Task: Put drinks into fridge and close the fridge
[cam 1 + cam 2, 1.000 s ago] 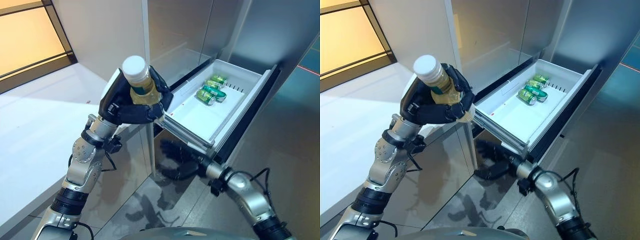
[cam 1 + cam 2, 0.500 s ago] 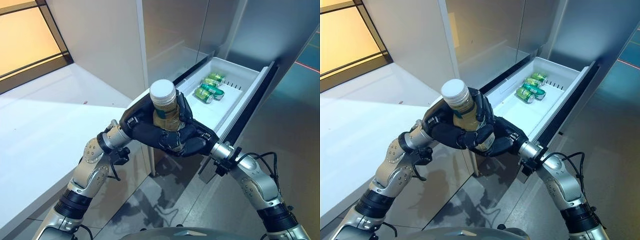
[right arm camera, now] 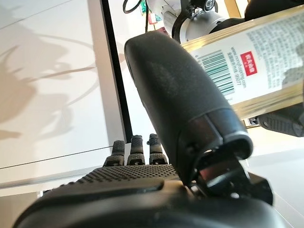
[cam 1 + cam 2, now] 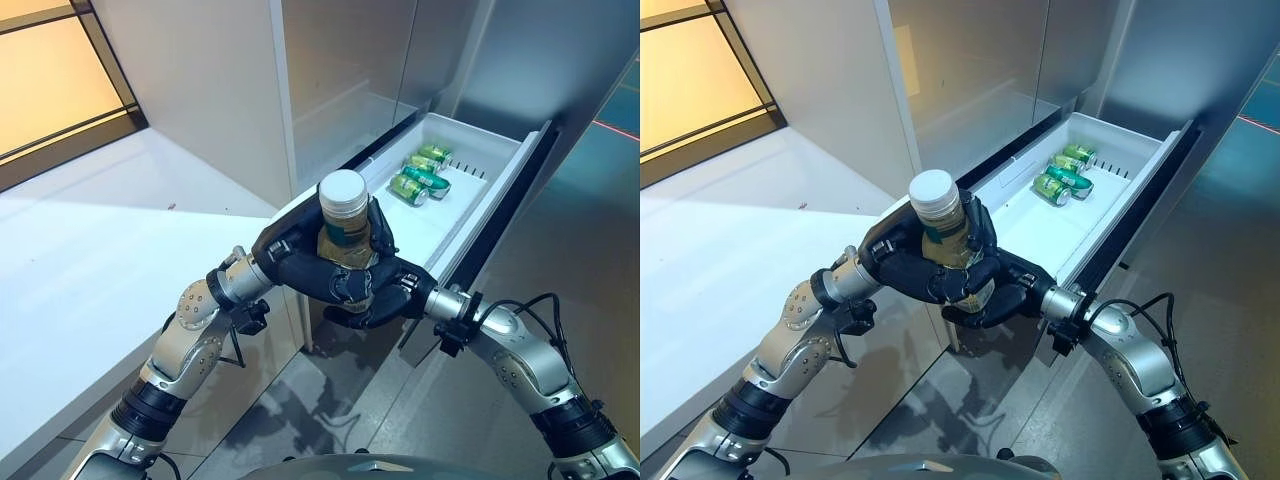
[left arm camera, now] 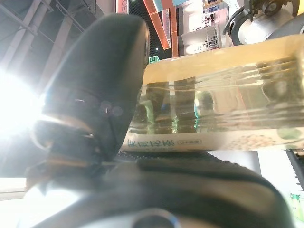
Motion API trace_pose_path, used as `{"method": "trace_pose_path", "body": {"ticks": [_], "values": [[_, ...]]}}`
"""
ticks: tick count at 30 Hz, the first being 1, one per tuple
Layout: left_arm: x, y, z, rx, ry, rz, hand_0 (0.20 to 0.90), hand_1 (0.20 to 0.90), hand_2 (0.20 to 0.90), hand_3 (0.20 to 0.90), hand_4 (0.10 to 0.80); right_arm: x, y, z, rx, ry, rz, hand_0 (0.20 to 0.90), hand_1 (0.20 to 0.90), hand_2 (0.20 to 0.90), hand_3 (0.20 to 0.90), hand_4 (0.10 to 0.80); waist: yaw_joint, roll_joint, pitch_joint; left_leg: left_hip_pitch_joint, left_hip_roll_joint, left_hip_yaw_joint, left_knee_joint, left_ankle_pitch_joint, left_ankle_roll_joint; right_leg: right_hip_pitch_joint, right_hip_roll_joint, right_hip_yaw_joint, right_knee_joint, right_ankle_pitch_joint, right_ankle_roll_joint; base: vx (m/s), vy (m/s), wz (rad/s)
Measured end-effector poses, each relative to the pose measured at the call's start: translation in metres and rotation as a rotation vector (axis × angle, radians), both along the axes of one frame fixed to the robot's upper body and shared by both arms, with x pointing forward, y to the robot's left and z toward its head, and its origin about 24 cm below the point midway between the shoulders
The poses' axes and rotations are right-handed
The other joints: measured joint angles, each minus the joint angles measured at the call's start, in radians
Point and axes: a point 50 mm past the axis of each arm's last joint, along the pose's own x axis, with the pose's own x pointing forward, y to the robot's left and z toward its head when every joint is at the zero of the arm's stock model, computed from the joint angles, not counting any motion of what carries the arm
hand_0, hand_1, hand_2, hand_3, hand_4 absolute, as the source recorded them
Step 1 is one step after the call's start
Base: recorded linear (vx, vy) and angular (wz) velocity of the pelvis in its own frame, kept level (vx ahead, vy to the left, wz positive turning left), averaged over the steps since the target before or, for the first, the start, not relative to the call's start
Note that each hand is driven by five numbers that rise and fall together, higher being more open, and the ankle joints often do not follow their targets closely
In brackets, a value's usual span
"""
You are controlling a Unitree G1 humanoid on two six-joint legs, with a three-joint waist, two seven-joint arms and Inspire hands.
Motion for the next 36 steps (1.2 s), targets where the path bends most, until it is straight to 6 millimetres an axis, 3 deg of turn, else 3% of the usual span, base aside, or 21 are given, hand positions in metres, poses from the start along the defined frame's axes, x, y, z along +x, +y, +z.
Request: {"method": "trace_pose_path", "body": {"ticks": [10, 20, 26, 36], "values": [[0.004, 0.001, -0.008, 0.008, 0.04, 0.029, 0.3, 0.3, 0.3, 0.2, 0.1, 0.004, -0.003, 0.006, -0.128, -0.037, 0.087, 0.9, 0.9, 0.9, 0.9, 0.8, 0.001, 0.004, -0.003, 0.0, 0.0, 0.0, 0.0, 0.0, 0.0, 0.0, 0.0, 0.0, 0.0, 0.0, 0.0, 0.0, 0.0, 0.0], [0.015, 0.015, -0.027, 0.129, 0.108, 0.126, 0.3, 0.3, 0.3, 0.2, 0.1, 0.01, -0.006, 0.031, -0.209, -0.13, 0.187, 0.9, 0.9, 0.9, 0.9, 0.8, -0.009, 0.004, -0.003, -0.001, 0.001, 0.002, 0.0, 0.0, 0.0, -0.001, 0.001, 0.001, -0.001, 0.002, -0.001, 0.0, 0.0, 0.0], [0.015, 0.016, -0.028, 0.131, 0.113, 0.133, 0.3, 0.3, 0.3, 0.2, 0.1, 0.011, -0.005, 0.032, -0.207, -0.126, 0.189, 0.9, 0.9, 0.9, 0.9, 0.8, -0.009, 0.003, -0.003, -0.002, 0.001, 0.001, 0.0, 0.0, 0.0, -0.001, 0.001, 0.001, -0.001, 0.002, -0.001, 0.0, 0.0, 0.0], [0.018, 0.018, -0.032, 0.114, 0.139, 0.161, 0.3, 0.3, 0.3, 0.2, 0.1, 0.013, 0.004, 0.021, -0.029, 0.05, 0.116, 0.9, 0.9, 0.9, 0.9, 0.8, -0.009, 0.0, -0.004, -0.002, 0.001, 0.001, 0.0, 0.0, 0.0, -0.001, 0.001, -0.001, -0.001, 0.002, -0.001, 0.0, 0.0, 0.0]]}}
